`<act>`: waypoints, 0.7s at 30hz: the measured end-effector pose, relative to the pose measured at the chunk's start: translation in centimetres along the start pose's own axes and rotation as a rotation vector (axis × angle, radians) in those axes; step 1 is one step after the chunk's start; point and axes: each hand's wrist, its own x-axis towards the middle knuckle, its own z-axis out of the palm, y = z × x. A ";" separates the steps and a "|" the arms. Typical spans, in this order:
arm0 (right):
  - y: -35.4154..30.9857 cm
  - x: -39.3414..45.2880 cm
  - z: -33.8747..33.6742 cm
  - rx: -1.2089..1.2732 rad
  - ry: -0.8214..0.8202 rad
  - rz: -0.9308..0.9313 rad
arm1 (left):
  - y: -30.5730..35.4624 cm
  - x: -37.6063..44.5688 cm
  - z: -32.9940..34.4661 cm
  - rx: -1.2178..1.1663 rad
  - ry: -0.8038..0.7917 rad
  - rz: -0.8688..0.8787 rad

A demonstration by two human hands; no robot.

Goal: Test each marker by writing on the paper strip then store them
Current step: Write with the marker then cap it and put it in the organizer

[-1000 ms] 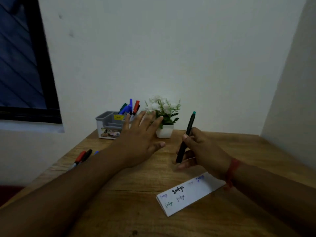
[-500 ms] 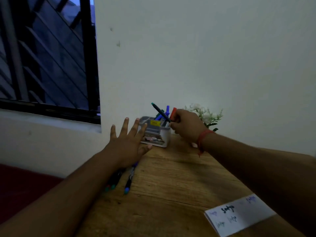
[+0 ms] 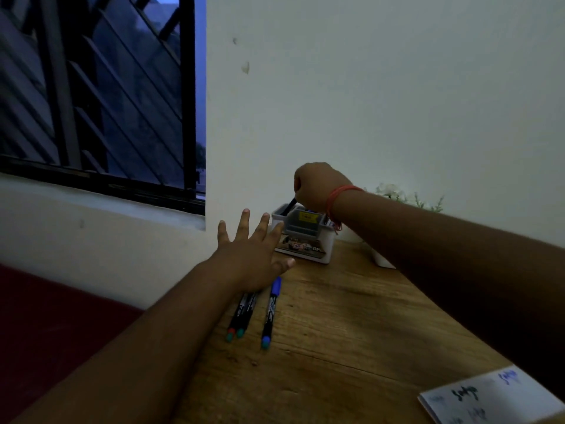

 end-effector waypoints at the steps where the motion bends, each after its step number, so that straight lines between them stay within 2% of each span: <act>1: -0.5 0.3 0.2 0.003 0.000 0.000 | -0.1 0.0 0.1 0.001 -0.013 -0.004; 9: -1.2 1.0 1.2 0.083 -0.031 0.000 | -0.8 -0.2 0.0 -0.025 -0.056 -0.007; 16: 2.8 -2.4 -0.2 0.259 0.293 -0.002 | -1.1 -0.6 -1.1 -0.132 -0.101 0.144; 21: 5.6 -8.0 -0.1 0.288 0.262 -0.011 | -0.7 -1.3 -2.3 -0.236 -0.108 0.264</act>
